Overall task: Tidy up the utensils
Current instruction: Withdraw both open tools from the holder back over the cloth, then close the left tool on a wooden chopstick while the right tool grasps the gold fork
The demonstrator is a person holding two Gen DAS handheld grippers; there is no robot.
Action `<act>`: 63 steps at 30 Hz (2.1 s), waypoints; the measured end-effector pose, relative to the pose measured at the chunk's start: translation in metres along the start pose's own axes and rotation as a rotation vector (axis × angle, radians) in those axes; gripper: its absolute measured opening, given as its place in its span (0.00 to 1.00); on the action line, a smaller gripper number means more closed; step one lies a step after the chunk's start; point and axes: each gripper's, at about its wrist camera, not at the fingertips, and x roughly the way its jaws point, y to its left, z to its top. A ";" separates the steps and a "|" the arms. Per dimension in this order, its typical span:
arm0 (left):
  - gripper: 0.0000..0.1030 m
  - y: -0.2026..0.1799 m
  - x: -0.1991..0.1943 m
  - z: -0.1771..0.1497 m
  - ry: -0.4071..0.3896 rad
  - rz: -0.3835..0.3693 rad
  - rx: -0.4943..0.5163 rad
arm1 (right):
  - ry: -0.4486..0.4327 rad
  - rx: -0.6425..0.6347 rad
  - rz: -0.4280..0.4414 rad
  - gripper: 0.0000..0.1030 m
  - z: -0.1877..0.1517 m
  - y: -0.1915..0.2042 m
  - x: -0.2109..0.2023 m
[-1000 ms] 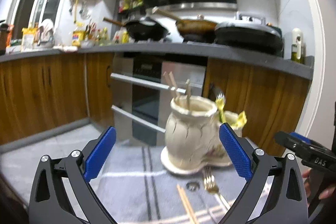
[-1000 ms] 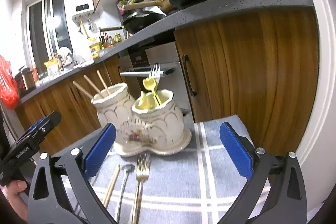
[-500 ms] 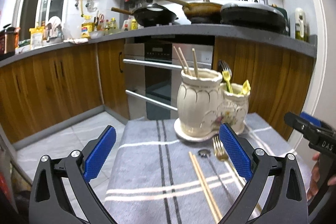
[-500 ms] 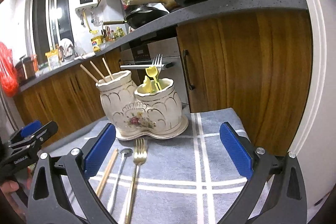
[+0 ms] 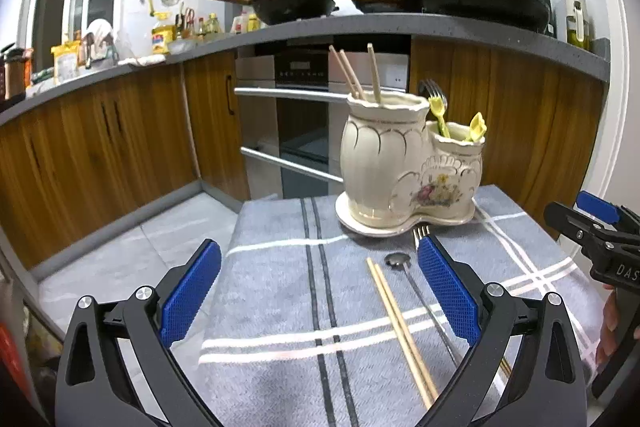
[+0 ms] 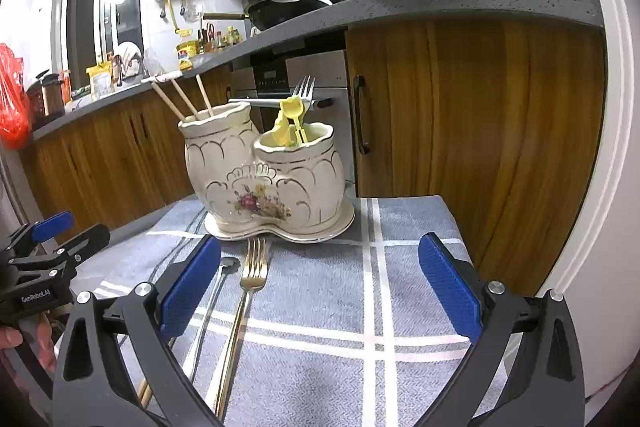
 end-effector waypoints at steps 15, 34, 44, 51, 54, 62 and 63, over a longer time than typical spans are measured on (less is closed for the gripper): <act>0.95 0.007 0.027 -0.019 0.168 -0.026 -0.010 | 0.092 0.041 -0.011 0.95 -0.004 -0.015 0.022; 0.26 -0.041 0.036 -0.050 0.412 -0.198 0.143 | 0.142 0.036 -0.002 0.95 -0.005 -0.012 0.037; 0.22 -0.045 0.042 -0.044 0.459 -0.168 0.162 | 0.160 0.029 0.016 0.95 -0.005 -0.010 0.038; 0.22 -0.055 0.043 -0.041 0.474 -0.142 0.184 | 0.175 -0.014 0.017 0.95 -0.010 -0.002 0.038; 0.18 -0.052 0.045 -0.042 0.485 -0.131 0.186 | 0.179 -0.028 0.020 0.95 -0.012 0.000 0.036; 0.08 -0.059 0.044 -0.043 0.508 -0.137 0.224 | 0.192 -0.050 0.022 0.95 -0.014 0.001 0.034; 0.08 -0.056 0.044 -0.043 0.508 -0.139 0.213 | 0.195 -0.050 0.024 0.95 -0.015 0.001 0.034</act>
